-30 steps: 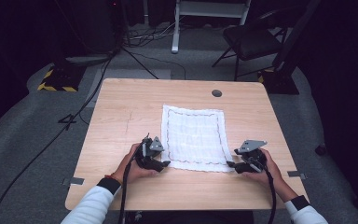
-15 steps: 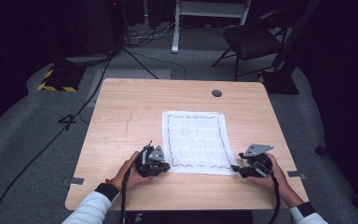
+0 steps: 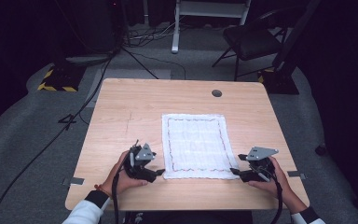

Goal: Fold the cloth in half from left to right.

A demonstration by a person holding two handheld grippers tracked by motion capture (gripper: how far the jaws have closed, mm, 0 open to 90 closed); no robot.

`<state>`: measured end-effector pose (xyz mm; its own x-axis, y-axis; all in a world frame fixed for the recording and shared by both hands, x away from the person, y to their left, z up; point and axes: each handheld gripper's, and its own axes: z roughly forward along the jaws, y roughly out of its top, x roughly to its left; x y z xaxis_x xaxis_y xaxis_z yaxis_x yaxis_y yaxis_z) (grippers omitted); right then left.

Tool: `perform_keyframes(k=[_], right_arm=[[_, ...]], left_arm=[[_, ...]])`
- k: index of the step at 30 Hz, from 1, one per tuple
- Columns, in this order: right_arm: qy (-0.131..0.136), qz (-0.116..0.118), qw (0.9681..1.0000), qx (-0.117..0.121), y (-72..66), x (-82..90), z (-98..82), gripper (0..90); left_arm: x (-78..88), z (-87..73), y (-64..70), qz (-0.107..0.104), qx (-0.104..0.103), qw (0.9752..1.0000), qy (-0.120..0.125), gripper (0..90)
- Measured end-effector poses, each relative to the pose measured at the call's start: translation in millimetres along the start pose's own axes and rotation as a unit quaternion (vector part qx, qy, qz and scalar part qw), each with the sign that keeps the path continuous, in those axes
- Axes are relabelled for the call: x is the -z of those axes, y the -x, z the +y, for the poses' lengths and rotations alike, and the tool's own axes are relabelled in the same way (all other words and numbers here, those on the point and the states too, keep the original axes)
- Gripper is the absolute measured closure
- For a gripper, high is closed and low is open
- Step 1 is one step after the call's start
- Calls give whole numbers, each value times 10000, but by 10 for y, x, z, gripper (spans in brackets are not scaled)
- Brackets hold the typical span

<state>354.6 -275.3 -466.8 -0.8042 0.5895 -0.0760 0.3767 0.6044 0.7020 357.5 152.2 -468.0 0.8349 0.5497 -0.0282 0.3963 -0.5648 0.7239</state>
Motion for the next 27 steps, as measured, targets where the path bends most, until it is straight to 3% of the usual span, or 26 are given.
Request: perform_keyframes(k=[6, 10, 12, 18, 20, 24, 27], right_arm=[[163, 120, 9992, 336, -141, -116, 255, 359], [271, 342, 9978, 504, -263, -268, 454, 384], [322, 493, 9961, 660, -367, -406, 603, 390], [371, 734, 9933, 817, -535, -635, 803, 407], [377, 840, 9912, 953, -634, -760, 900, 418], [340, 939, 9890, 1091, -740, -880, 973, 420], [306, 1075, 9855, 1273, -884, -1003, 1042, 428]], left_arm=[[-46, 144, -329, 89, 437, 9987, 244, 216], [-151, 256, -483, 454, 376, 9981, 180, 216], [-235, 347, -599, 576, 395, 9974, 178, 218], [-393, 496, -811, 828, 469, 9953, 191, 223], [-461, 545, -878, 777, 533, 9954, 171, 227], [-628, 631, -1010, 879, 562, 9945, 57, 227], [-764, 676, -1101, 897, 742, 9932, 49, 226]])
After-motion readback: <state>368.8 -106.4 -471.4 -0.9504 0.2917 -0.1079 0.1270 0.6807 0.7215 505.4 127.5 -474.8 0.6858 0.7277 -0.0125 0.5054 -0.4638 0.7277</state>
